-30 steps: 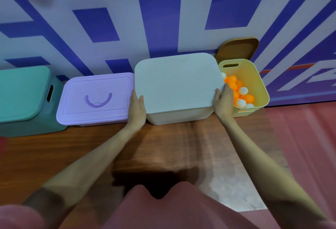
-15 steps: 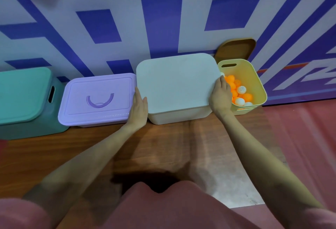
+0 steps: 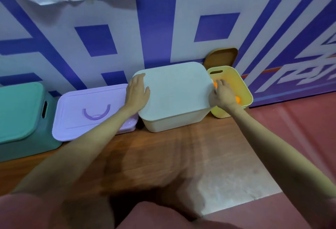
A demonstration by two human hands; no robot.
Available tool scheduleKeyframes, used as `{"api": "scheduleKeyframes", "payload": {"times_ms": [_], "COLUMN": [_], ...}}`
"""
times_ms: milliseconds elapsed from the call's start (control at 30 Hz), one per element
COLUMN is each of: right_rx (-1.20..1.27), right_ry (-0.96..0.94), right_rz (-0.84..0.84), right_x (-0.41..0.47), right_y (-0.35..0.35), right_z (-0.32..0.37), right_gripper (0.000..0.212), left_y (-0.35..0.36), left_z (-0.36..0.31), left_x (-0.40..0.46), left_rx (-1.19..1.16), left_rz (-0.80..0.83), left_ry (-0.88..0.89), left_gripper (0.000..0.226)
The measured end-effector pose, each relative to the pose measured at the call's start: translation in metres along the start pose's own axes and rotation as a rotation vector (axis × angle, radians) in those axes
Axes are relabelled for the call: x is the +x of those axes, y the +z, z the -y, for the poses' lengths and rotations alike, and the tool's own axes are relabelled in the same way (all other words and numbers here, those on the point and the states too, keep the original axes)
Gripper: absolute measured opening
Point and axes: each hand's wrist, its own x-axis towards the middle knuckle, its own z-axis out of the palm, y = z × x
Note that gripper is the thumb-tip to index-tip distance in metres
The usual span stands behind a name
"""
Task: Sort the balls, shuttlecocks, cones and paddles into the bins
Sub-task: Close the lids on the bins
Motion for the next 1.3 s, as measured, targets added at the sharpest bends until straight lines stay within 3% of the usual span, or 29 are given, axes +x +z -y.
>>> {"api": "scheduleKeyframes", "payload": {"times_ms": [267, 433, 767, 1100, 1300], "right_rx": [0.080, 0.125, 0.141, 0.103, 0.126], "right_ry": [0.001, -0.047, -0.201, -0.286, -0.308], "right_rz": [-0.071, -0.043, 0.023, -0.084, -0.140], "right_x": [0.034, 0.059, 0.139, 0.211, 0.223], "right_y": [-0.036, -0.040, -0.045, -0.040, -0.025], "right_z": [-0.038, -0.070, -0.128, -0.150, -0.157], "right_gripper": [0.044, 0.038, 0.055, 0.025, 0.020], "left_y": [0.021, 0.054, 0.124, 0.176, 0.201], "left_z": [-0.062, -0.116, -0.202, -0.225, -0.215], "left_x": [0.043, 0.061, 0.123, 0.177, 0.185], "left_rx": [-0.016, 0.011, 0.106, 0.116, 0.181], "left_rz": [0.039, 0.085, 0.094, 0.026, -0.002], "left_ry": [0.065, 0.065, 0.048, -0.032, 0.006], "left_gripper": [0.049, 0.048, 0.046, 0.035, 0.022]}}
